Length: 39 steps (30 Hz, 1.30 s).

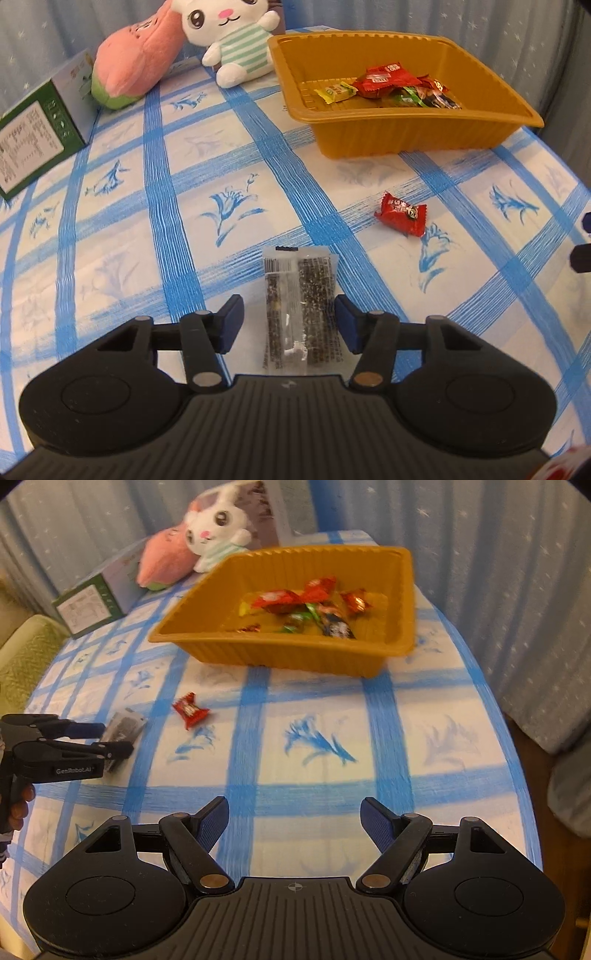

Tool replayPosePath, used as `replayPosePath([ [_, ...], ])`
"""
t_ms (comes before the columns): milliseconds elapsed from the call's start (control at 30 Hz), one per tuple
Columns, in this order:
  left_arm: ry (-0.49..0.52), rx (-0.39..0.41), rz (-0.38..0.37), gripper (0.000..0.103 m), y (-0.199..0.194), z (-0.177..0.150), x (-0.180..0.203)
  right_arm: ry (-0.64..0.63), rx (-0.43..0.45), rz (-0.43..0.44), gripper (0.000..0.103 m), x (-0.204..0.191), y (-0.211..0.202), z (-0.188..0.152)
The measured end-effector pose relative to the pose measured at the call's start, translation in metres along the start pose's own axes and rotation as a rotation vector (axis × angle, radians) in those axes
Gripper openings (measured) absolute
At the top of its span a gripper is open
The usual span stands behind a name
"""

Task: Organize snacks
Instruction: 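Grasp the clear dark-snack packet with the left tool, then grasp the small red candy with the right tool while the left tool holds the packet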

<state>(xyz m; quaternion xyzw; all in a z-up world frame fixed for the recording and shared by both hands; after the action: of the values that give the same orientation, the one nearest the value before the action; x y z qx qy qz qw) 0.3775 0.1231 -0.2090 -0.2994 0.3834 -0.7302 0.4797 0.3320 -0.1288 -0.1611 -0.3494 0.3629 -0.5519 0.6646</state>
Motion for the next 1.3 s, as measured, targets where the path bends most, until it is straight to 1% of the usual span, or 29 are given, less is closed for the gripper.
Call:
replayPosePath([
  [33,-0.009,0.003,-0.008,0.043,-0.001,-0.001,0.000,-0.016,0.012,0.009,0.078,-0.002,0.002,0.002],
  [100,-0.031,0.009,-0.013,0.037,-0.002,-0.002,0.000,-0.054,0.035,0.030,0.078,-0.009,0.005,0.006],
  [300,-0.095,0.015,0.017,0.036,-0.008,-0.007,-0.009,-0.195,0.110,0.095,0.078,-0.033,0.019,0.020],
  [367,-0.124,0.015,0.033,0.036,-0.011,-0.010,-0.014,-0.234,0.127,0.120,0.076,-0.043,0.025,0.025],
  [433,-0.154,0.014,0.051,0.036,-0.015,-0.014,-0.021,-0.266,0.124,0.141,0.062,-0.051,0.033,0.031],
  [567,-0.213,0.016,0.084,0.036,-0.024,-0.022,-0.034,-0.331,0.132,0.177,0.058,-0.067,0.050,0.041],
  [600,-0.227,0.018,0.090,0.036,-0.026,-0.024,-0.036,-0.345,0.139,0.190,0.057,-0.071,0.053,0.043],
  [633,-0.238,0.019,0.097,0.036,-0.029,-0.026,-0.039,-0.355,0.139,0.197,0.053,-0.074,0.057,0.046],
  [767,-0.271,0.020,0.125,0.036,-0.036,-0.034,-0.047,-0.401,0.146,0.227,0.048,-0.088,0.070,0.054],
  [833,-0.286,0.019,0.135,0.036,-0.038,-0.037,-0.049,-0.430,0.150,0.234,0.043,-0.095,0.076,0.056],
  [1000,-0.312,0.017,0.145,0.036,-0.042,-0.043,-0.051,-0.484,0.141,0.239,0.035,-0.107,0.090,0.058],
  [1167,-0.322,0.014,0.146,0.036,-0.042,-0.046,-0.049,-0.502,0.142,0.236,0.029,-0.112,0.096,0.059],
  [1233,-0.325,0.011,0.145,0.036,-0.042,-0.047,-0.048,-0.506,0.141,0.240,0.023,-0.114,0.097,0.058],
  [1300,-0.327,0.011,0.141,0.036,-0.043,-0.048,-0.046,-0.514,0.141,0.239,0.020,-0.116,0.098,0.057],
])
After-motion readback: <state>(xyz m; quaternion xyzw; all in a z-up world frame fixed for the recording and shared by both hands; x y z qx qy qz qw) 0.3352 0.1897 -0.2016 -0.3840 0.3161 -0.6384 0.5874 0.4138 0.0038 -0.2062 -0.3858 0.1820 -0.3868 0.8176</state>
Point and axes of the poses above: each gripper's, at about its wrist camera, not at the fingertips, and y roughly the way its jaws point, x to its right, z to its top, the point moved 6 cm from there along y, roughly the way its jaws point, and after that the axes turned 10 degrees about -z, right-handed, at the moved point
